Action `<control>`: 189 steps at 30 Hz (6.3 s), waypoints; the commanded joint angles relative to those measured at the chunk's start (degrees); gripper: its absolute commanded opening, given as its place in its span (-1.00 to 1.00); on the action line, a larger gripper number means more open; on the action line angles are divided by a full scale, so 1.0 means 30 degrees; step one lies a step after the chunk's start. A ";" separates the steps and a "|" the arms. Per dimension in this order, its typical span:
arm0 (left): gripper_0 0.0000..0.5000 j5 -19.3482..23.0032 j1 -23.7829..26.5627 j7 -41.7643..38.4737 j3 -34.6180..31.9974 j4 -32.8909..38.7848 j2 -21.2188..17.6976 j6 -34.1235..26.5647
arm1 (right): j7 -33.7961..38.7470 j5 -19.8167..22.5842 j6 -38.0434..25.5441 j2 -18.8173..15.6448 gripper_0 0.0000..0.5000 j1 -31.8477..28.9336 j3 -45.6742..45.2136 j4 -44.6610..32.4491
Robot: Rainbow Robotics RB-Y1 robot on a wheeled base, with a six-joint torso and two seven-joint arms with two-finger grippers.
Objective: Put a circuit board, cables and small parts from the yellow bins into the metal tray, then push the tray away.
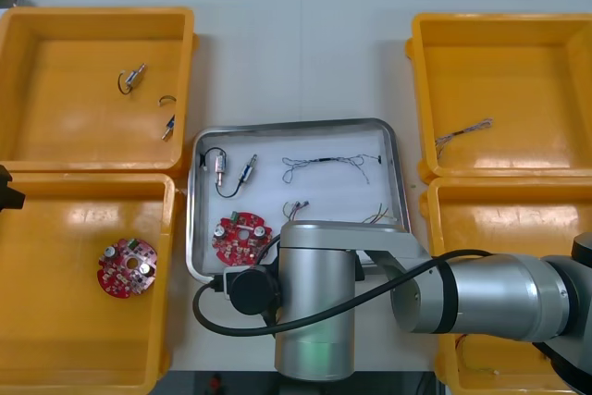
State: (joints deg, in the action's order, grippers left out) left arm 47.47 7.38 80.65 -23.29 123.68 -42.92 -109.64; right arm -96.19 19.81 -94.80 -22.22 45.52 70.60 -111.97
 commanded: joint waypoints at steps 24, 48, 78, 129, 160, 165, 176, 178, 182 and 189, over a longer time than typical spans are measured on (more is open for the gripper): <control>0.99 0.0144 -0.0350 0.0303 -0.0586 0.0552 -0.0869 -0.0120 | 0.0246 -0.1301 -0.0392 0.0228 -1.00 0.3606 -0.0888 0.2166; 0.99 0.0144 -0.0350 0.0303 -0.0586 0.0552 -0.0869 -0.0120 | 0.0304 -0.1242 0.0340 0.1459 -1.00 0.6331 -0.1123 0.5945; 0.99 0.0144 -0.0350 0.0303 -0.0586 0.0552 -0.0869 -0.0120 | -0.0164 -0.0569 0.6053 0.2133 -1.00 0.8616 -0.2324 1.2009; 0.99 0.0144 -0.0350 0.0303 -0.0586 0.0552 -0.0869 -0.0120 | -0.1336 -0.3352 1.3582 0.2103 1.00 0.9055 -0.2793 1.7254; 0.99 0.0144 -0.0350 0.0303 -0.0586 0.0552 -0.0869 -0.0120 | 0.2765 -0.0481 -0.5067 0.0580 1.00 0.0677 -1.3135 -0.2375; 1.00 0.0144 -0.0350 0.0303 -0.0586 0.0552 -0.0869 -0.0120 | 0.4201 -0.0012 -0.5067 0.0170 1.00 -0.1169 -1.4951 -0.3811; 0.99 0.0144 -0.0350 0.0303 -0.0586 0.0552 -0.0869 -0.0120 | 0.7043 0.2185 -0.5067 -0.1969 1.00 -0.5124 -1.9785 -0.6155; 0.99 0.0144 -0.0350 0.0303 -0.0586 0.0552 -0.0869 -0.0120 | 0.7804 0.2625 -0.5067 -0.2643 1.00 -0.6150 -2.0664 -0.6682; 0.99 0.0144 -0.0350 0.0303 -0.0586 0.0552 -0.0869 -0.0120 | 0.8595 0.3269 -0.5067 -0.3639 1.00 -0.7761 -2.2158 -0.7473; 1.00 0.0144 -0.0350 0.0303 -0.0586 0.0552 -0.0869 -0.0120 | 0.8595 0.4763 -0.5067 -0.4254 1.00 -0.9870 -2.4824 -0.7649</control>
State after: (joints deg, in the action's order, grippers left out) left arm 47.51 7.34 80.65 -23.29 123.74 -42.96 -109.64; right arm -70.74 32.28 -109.83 -33.21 18.61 0.58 -132.90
